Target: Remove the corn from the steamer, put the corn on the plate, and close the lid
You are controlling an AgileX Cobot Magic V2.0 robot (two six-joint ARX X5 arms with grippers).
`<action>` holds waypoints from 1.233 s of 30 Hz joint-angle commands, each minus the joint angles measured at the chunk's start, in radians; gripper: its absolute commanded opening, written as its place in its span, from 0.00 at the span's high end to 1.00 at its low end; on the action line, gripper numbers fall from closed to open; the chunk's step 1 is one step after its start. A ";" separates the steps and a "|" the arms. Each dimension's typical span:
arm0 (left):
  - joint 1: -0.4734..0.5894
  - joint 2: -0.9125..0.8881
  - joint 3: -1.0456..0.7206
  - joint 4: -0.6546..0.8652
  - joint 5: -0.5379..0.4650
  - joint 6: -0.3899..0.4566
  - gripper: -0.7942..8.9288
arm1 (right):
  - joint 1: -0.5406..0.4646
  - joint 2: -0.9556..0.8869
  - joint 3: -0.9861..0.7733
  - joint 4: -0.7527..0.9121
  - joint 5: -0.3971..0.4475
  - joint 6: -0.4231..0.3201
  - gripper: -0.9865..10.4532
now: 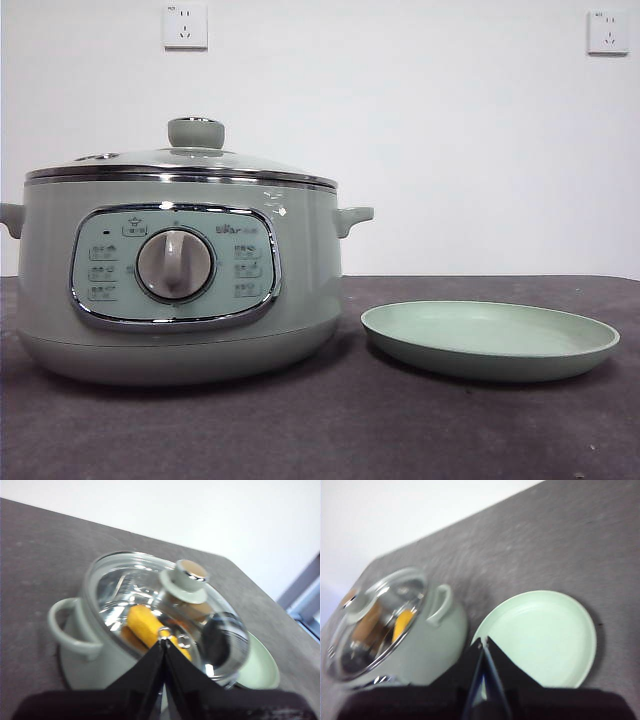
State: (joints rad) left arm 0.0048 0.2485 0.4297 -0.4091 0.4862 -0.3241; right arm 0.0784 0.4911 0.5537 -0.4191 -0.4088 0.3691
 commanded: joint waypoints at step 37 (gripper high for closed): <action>-0.271 0.857 0.692 -0.244 -0.159 0.259 0.47 | 0.002 0.347 0.320 -0.234 -0.213 -0.273 0.53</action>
State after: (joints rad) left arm -0.2459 1.0851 1.1152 -0.6601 0.3504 -0.0834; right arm 0.0792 0.8368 0.8696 -0.6575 -0.6247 0.1001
